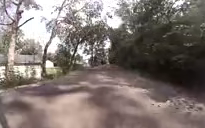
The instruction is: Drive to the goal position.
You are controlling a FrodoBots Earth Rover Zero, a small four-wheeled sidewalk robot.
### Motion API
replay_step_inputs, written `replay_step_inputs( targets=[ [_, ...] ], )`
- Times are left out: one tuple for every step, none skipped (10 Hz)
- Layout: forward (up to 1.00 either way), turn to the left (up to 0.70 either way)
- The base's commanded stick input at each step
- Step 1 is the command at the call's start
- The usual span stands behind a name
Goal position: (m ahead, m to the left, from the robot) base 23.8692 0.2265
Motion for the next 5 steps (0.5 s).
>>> replay_step_inputs(
  targets=[
    [0.7,0.0],
    [0.7,0.0],
    [0.7,0.0],
    [0.7,0.0],
    [0.7,0.0]
  ],
)
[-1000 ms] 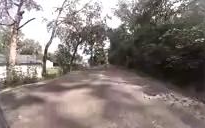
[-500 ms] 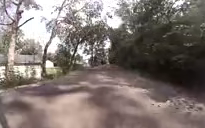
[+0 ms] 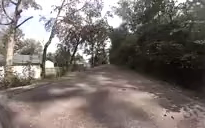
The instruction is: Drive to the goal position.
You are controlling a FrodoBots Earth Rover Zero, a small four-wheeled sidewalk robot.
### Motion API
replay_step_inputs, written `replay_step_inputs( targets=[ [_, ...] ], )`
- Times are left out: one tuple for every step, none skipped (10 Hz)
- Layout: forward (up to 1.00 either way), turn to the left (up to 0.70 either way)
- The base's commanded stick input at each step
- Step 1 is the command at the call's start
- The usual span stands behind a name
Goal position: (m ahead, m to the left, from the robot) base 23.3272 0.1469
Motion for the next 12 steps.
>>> replay_step_inputs(
  targets=[
    [0.7,0.0],
    [0.7,0.0],
    [0.7,0.0],
    [0.7,0.0],
    [0.7,0.0],
    [0.7,0.0],
    [0.7,0.0],
    [0.7,0.0],
    [0.7,0.0],
    [0.7,0.0],
    [0.7,0.0],
    [0.7,0.0]
  ],
)
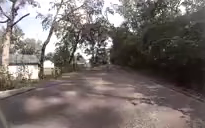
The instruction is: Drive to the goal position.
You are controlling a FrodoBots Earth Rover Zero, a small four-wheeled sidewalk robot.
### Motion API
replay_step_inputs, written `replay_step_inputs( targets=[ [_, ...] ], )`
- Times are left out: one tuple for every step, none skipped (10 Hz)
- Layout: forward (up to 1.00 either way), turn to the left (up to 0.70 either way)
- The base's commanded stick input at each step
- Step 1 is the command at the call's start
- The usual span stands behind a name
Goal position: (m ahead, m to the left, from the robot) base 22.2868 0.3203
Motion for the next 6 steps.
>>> replay_step_inputs(
  targets=[
    [0.7,0.0],
    [0.7,0.0],
    [0.7,0.0],
    [0.7,0.0],
    [0.7,0.0],
    [0.7,0.0]
  ],
)
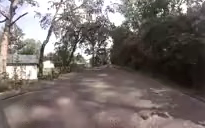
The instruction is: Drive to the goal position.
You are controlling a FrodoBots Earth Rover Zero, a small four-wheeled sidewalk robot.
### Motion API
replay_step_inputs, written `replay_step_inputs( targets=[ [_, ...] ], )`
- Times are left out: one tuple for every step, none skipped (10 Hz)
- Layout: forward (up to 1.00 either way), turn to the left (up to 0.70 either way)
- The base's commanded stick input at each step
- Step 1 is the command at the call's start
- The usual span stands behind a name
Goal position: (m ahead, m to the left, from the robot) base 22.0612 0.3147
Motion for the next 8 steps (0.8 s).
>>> replay_step_inputs(
  targets=[
    [0.7,0.0],
    [0.7,0.0],
    [0.7,0.0],
    [0.7,0.0],
    [0.7,0.0],
    [0.7,0.0],
    [0.7,0.0],
    [0.7,0.0]
  ],
)
